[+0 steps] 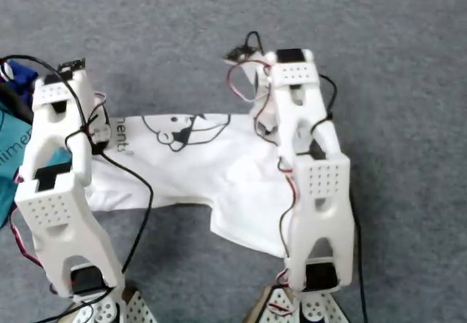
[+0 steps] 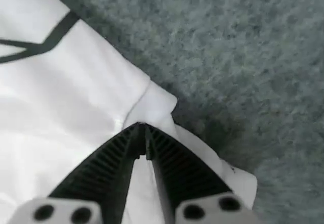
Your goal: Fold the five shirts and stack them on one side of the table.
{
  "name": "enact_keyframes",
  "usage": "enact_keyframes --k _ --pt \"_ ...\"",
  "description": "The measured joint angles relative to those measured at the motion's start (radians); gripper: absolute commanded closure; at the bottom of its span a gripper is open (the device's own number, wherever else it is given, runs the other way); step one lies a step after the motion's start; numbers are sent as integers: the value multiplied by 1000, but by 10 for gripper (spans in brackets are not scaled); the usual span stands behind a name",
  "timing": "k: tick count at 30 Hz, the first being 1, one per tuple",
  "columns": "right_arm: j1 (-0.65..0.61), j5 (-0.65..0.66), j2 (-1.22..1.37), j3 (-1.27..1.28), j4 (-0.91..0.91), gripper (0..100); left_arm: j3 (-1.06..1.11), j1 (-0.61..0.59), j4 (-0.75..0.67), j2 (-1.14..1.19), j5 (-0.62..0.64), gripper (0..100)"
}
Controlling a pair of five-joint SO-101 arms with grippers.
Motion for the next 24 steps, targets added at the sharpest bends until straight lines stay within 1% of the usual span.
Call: enact_keyframes --k 5,8,12,15,17,20,24 --pt "29 3 68 -130 51 994 15 0 -8 -12 -2 981" --pt "41 3 77 -201 103 994 35 0 -9 -48 -46 981" --pt "38 3 81 -353 203 994 46 -2 58 -117 -81 981" --pt "40 3 81 -431 218 994 58 -2 112 -215 -115 981" --pt "38 3 81 -436 218 994 91 -2 146 -288 -138 981" --pt "26 3 68 -419 218 994 173 -2 146 -379 -158 981" --pt "26 3 -8 -325 218 994 334 -2 80 -443 -163 981"
